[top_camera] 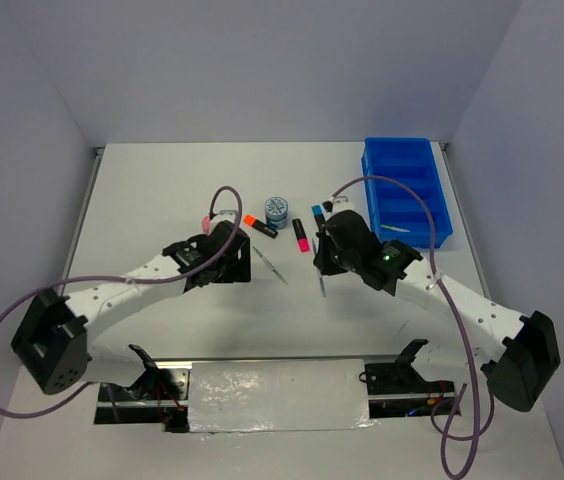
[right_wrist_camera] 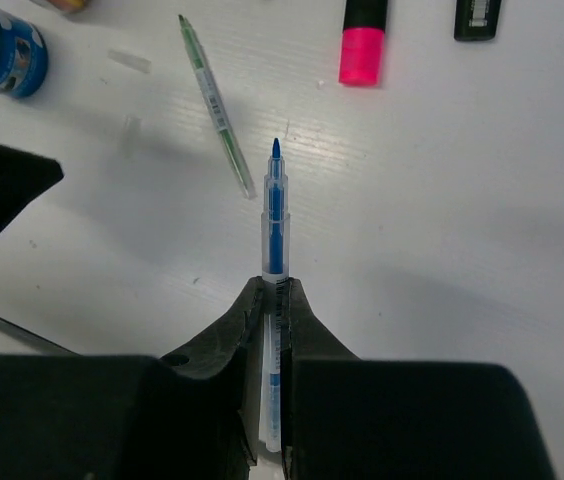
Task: Sort the stationery into containers
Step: Pick up the pen cap from the center of the board.
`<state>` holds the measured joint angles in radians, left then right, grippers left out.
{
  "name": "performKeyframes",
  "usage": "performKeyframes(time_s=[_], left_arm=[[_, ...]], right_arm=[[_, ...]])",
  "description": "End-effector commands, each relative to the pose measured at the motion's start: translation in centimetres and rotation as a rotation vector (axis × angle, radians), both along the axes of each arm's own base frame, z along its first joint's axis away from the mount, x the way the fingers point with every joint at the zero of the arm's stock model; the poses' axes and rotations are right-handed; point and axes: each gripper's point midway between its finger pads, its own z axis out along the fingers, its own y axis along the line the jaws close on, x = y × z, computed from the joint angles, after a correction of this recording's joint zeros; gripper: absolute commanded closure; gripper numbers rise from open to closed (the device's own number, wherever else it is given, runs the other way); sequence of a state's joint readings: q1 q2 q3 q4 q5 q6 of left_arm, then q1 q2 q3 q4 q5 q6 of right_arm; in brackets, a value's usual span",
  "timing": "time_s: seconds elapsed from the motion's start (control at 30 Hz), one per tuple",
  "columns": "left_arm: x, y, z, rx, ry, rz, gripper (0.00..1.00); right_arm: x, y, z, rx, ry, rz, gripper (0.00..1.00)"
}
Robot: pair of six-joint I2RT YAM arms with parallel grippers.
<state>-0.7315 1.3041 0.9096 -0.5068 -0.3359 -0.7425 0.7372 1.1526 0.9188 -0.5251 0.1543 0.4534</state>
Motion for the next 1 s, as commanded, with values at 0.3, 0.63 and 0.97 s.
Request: performKeyframes(time_s=[0.3,0.63,0.97], left_arm=[[3.2,-3.7,-5.1,0.03,0.09,-0.002,0.34],[3.5,-2.8,-7.5,0.089,0.132,0.025,0.39],[3.5,-2.4,-8.6,0.103,0.146,0.029,0.47]], right_arm=[[-1.9,-1.6,-0.3,-0.01,0.003,0.01,0.99],[-2.1,-1.4,-0.6,0.0,0.005,0.026,0.99],[-2.4,-1.0,-0.7,0.014,0.008,0.047,1.0]])
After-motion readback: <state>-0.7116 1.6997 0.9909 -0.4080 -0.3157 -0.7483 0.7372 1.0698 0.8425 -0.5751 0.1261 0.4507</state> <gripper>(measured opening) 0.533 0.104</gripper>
